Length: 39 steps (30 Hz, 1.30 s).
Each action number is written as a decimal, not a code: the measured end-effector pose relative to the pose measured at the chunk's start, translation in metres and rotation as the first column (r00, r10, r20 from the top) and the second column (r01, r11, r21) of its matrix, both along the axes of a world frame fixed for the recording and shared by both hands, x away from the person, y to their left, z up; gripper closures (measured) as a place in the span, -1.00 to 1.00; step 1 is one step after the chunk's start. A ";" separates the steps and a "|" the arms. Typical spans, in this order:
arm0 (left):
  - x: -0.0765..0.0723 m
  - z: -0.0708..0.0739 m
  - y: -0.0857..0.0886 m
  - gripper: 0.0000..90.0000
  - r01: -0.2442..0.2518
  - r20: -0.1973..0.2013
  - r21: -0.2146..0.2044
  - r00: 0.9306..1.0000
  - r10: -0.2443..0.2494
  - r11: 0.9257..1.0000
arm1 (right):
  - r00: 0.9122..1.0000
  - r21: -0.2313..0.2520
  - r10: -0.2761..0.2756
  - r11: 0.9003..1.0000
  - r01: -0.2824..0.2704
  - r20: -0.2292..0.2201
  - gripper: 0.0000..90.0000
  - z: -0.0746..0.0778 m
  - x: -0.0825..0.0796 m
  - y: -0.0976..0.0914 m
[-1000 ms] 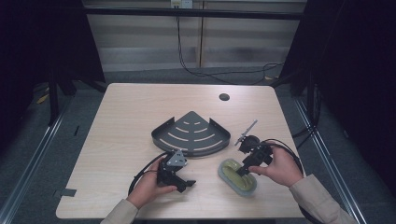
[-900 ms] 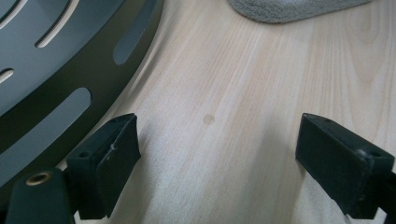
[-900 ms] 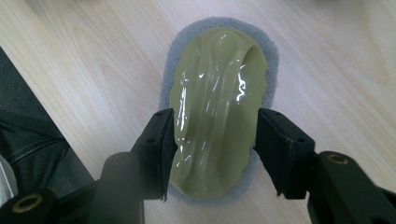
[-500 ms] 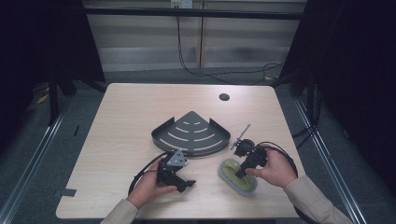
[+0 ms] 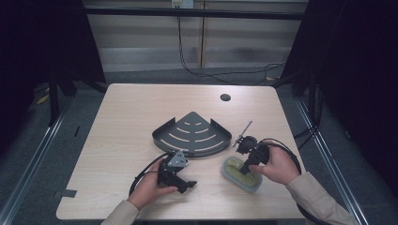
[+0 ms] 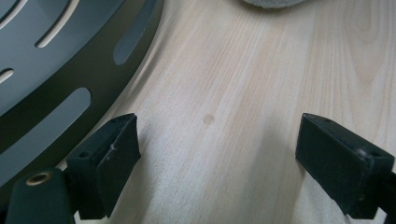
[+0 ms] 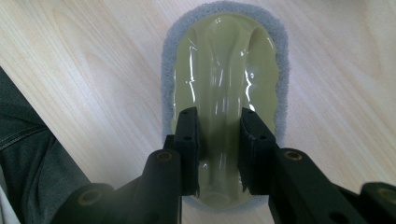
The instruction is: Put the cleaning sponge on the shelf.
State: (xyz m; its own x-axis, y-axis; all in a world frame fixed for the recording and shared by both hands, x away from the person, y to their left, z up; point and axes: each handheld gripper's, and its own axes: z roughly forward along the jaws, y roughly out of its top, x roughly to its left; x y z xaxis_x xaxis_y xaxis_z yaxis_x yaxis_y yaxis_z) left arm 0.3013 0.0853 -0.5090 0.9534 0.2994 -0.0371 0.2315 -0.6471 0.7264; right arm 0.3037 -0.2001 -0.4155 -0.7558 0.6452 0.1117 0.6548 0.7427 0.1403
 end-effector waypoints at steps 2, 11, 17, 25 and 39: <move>0.000 0.000 0.000 -0.71 0.000 0.001 0.000 1.000 0.000 1.000 | 1.000 -0.006 -0.003 1.000 0.003 -0.005 0.59 0.003 0.001 0.000; 0.000 0.000 0.000 -0.71 0.001 0.002 0.001 1.000 -0.001 1.000 | 1.000 -0.014 0.001 1.000 -0.001 -0.009 0.59 0.016 0.007 0.001; 0.000 0.000 0.000 -0.71 0.002 0.002 0.002 1.000 -0.002 1.000 | 1.000 -0.004 0.001 1.000 -0.001 -0.003 0.59 0.023 0.010 0.001; 0.000 0.000 0.000 -0.71 0.002 0.002 0.002 1.000 -0.002 1.000 | 1.000 -0.006 -0.005 1.000 0.005 0.004 0.59 0.030 0.015 0.002; 0.000 0.000 0.000 -0.71 0.003 0.002 0.004 1.000 -0.003 1.000 | 1.000 -0.009 -0.010 1.000 0.010 0.013 0.59 0.043 0.026 0.006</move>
State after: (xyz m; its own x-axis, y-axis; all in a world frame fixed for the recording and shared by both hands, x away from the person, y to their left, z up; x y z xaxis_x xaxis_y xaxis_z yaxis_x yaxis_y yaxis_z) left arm 0.3016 0.0856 -0.5087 0.9543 0.2968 -0.0345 0.2285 -0.6506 0.7242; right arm 0.3292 -0.1946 -0.3727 -0.7506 0.6537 0.0964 0.6604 0.7373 0.1424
